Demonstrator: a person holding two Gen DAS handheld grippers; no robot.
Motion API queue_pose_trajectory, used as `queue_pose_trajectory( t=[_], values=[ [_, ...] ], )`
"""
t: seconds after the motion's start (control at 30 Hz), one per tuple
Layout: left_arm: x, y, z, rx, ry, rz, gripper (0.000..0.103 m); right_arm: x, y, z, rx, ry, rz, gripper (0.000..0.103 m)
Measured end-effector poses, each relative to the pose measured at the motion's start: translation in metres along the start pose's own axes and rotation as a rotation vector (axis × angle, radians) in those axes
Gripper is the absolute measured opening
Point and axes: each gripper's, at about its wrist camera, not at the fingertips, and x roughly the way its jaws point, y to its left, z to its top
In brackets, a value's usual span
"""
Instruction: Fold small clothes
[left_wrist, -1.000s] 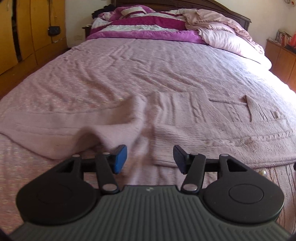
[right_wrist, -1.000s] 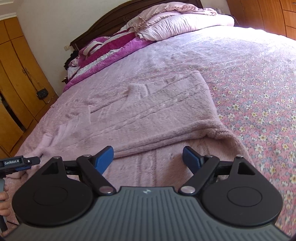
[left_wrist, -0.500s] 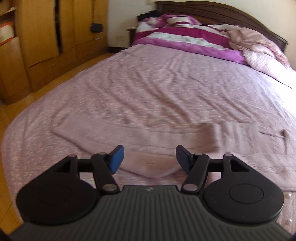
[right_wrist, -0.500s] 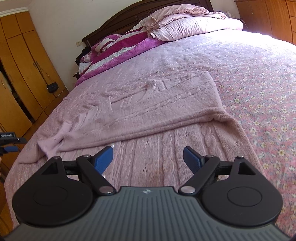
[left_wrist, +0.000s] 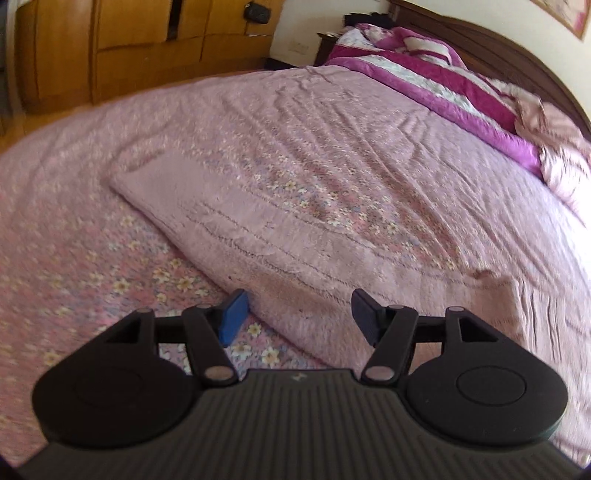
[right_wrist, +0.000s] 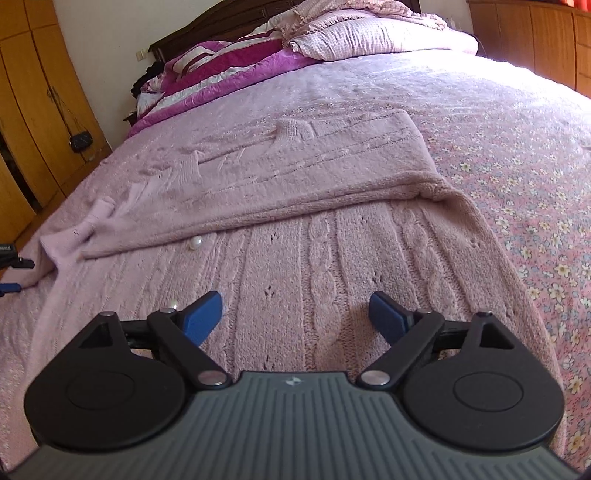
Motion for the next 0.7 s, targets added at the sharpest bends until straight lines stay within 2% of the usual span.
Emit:
queue_pose_trajectory(
  t=[0.1,0.33,0.43,0.57,0.7],
  values=[
    [0.008,0.002,0.0,-0.005,-0.025,-0.01,0.067,0.006,0.008,-0.003,-0.042,0.004,-0.034,0.094],
    [0.024,-0.014,-0.004,0.141,-0.075,0.032,0.067,0.015,0.021,-0.009,-0.117,0.003,-0.075,0.102],
    [0.028,-0.018,-0.007,0.165,-0.1,0.039,0.07,0.017,0.022,-0.01,-0.128,0.0,-0.08,0.102],
    [0.025,-0.005,-0.006,0.058,-0.11,-0.026,0.071,0.018,0.024,-0.012,-0.139,-0.003,-0.085,0.103],
    [0.026,0.026,0.007,-0.193,-0.07,-0.154,0.071,0.018,0.024,-0.012,-0.136,-0.004,-0.084,0.103]
  ],
)
